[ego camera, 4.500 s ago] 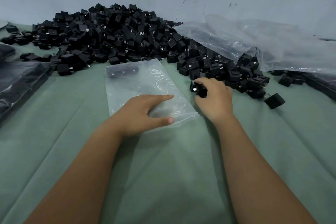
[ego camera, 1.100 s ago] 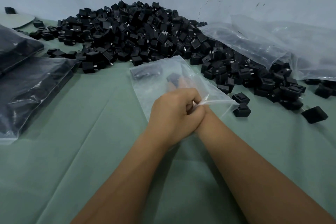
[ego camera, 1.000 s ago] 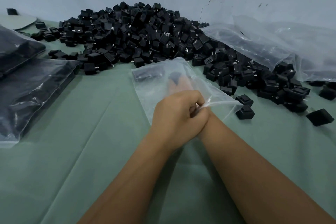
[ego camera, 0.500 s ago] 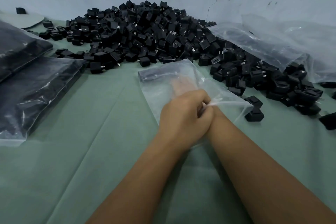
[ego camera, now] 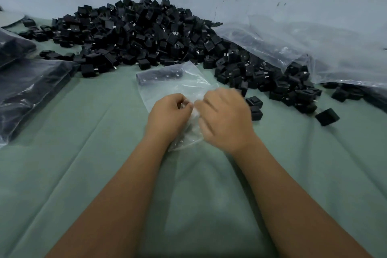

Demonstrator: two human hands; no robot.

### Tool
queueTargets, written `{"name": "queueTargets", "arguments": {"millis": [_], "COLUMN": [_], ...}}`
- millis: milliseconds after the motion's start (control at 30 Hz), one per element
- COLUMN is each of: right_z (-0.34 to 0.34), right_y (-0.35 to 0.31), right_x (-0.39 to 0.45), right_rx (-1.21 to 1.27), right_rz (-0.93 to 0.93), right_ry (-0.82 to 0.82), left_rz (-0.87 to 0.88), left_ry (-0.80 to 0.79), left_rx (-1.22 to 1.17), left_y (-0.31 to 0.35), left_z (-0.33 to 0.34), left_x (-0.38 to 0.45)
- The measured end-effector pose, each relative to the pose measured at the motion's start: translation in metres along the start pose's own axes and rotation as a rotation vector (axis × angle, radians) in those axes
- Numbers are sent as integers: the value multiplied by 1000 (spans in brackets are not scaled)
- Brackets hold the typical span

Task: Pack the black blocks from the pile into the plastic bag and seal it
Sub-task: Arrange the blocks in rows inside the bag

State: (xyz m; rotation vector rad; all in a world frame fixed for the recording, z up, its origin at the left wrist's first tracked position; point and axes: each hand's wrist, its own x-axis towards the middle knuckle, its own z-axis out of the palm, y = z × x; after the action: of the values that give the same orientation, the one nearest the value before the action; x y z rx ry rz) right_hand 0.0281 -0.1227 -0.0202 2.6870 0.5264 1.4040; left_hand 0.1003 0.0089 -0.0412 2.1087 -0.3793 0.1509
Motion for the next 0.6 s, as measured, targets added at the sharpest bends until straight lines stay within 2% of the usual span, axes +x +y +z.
{"name": "queueTargets", "arguments": {"millis": [67,133,200,267,333,400,467,533,600], "right_z": [-10,-16,-15,-14,-10,-3,2,3,2], "right_y": [9,22,37,49,53,50,45,44,43], "right_x": [-1,-7,-16,-24,-30,-32,-31,-28,-24], "right_rx": [34,-8,-81,-86,-49,8,85,159,229], "right_rz": [263,573,865,1067,1138,1090,1031,1028,1055], "right_ry": [159,173,25,-167,-349,-441,-415,-339,-160], "left_rz": [-24,-32,-33,-18,12,29,29,34,36], "left_ry": [-13,-15,-13,-19,-63,-135,-177,-197,-205], "left_rx": [62,88,82,58,-30,-199,-353,-401,-366], "left_y": [1,2,2,1,0,1,2,3,2], "left_z": [2,3,3,2,-1,-7,-11,-13,-11], "left_x": [0,-1,-2,-2,-4,-6,-7,-8,-9]}}
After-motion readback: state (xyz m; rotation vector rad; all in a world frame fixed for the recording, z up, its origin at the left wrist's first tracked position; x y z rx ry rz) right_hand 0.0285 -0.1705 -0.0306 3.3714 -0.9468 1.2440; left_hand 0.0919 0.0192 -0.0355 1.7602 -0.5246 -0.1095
